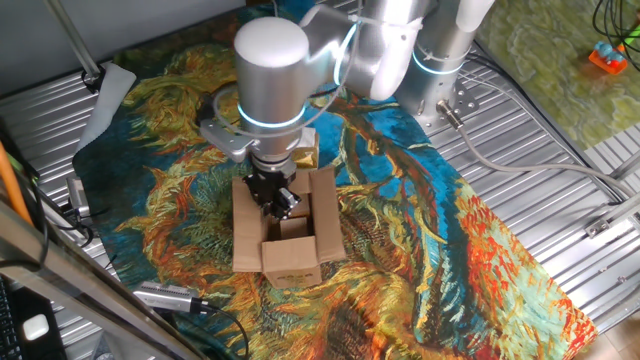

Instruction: Cover the box

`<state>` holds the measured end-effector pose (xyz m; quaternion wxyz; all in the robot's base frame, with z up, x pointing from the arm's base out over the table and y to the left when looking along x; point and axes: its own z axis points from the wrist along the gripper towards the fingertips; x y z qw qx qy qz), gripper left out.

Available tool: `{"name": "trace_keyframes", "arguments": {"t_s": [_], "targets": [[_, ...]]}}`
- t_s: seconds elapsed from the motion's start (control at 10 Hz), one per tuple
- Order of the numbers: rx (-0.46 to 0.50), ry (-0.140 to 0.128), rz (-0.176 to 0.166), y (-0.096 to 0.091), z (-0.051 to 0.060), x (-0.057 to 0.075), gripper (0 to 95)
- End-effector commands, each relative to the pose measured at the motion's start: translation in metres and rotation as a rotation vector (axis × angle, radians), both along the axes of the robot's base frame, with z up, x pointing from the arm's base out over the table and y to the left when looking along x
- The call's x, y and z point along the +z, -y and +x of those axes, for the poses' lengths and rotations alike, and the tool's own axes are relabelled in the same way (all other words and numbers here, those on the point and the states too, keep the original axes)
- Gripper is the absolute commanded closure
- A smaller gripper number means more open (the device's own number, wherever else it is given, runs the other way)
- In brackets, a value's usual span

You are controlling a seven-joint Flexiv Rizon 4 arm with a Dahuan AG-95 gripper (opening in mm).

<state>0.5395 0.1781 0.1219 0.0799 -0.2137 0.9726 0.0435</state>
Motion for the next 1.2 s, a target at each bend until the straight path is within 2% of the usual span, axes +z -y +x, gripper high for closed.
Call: {"name": "trace_keyframes", "arguments": {"t_s": [0.1, 0.6, 0.8, 1.0, 1.1, 1.2], "targets": [[0.087, 0.008, -0.019, 0.003, 0.024, 0.008, 76.0], [0.120, 0.033, -0.023, -0.011, 0.044, 0.011, 76.0], [0.110, 0.028, -0.026, -0.017, 0.046, 0.015, 76.0], [0.067, -0.006, -0.023, -0.018, 0.038, 0.025, 76.0], [0.032, -0.036, -0.017, -0.019, 0.030, 0.034, 76.0], [0.024, -0.044, -0.015, -0.020, 0.026, 0.038, 76.0]]}}
